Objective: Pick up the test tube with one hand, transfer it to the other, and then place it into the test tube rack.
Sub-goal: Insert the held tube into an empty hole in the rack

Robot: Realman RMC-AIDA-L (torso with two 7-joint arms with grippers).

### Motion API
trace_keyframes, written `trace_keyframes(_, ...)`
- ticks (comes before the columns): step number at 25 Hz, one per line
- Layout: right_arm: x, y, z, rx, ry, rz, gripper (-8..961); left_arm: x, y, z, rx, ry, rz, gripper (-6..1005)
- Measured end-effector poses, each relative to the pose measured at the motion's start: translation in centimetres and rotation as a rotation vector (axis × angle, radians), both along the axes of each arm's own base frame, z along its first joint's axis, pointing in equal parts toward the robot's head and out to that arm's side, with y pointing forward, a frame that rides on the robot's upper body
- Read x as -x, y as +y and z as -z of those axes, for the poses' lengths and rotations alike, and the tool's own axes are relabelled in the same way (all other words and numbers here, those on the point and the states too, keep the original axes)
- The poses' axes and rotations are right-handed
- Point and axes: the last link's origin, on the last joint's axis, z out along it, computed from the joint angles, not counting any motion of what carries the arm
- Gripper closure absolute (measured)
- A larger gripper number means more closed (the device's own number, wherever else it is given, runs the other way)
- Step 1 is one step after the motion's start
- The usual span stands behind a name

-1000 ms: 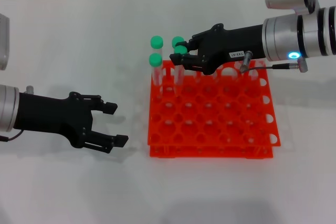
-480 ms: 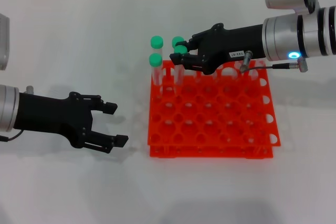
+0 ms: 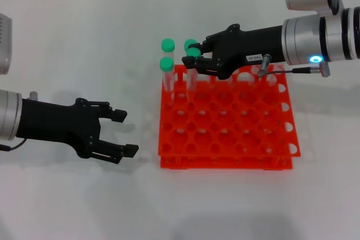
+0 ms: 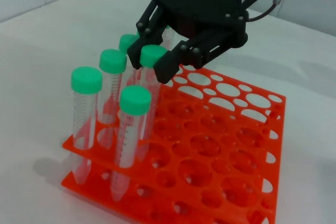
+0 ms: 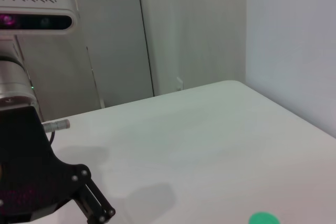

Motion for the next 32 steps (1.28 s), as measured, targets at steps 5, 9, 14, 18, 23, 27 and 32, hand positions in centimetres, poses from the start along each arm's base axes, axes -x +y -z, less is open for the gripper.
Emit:
trace_keyframes(5,0.01,-0.02,-0.02,0.000,0.004,-0.002,578,0.02,0.02,0.03,0.002,-0.001,-0.002,119)
trace_keyframes(9,-0.09,-0.03,-0.04,-0.002,0.004,-0.003,577,0.04,0.03,0.01,0.001,0.000,-0.002,119)
trace_keyframes(14,-0.11,-0.06,-0.04,0.001,0.011,0.000,576,0.05,0.04,0.01,0.000,0.001,-0.002,119)
trace_keyframes(18,-0.11,-0.05,-0.09,0.001,0.014,-0.001,575,0.05,0.05,0.01,-0.001,0.001,-0.002,119)
trace_keyframes(23,-0.12,-0.07,-0.07,0.002,0.013,-0.001,573,0.09,0.12,0.00,-0.006,0.003,-0.003,119)
trace_keyframes(27,0.05,-0.11,-0.15,0.002,0.023,-0.004,532,0.09,0.12,0.00,-0.006,0.003,-0.003,119)
trace_keyframes(32,-0.03,-0.50,-0.49,0.002,0.033,-0.012,463,0.10,0.05,0.03,-0.003,0.002,-0.001,119)
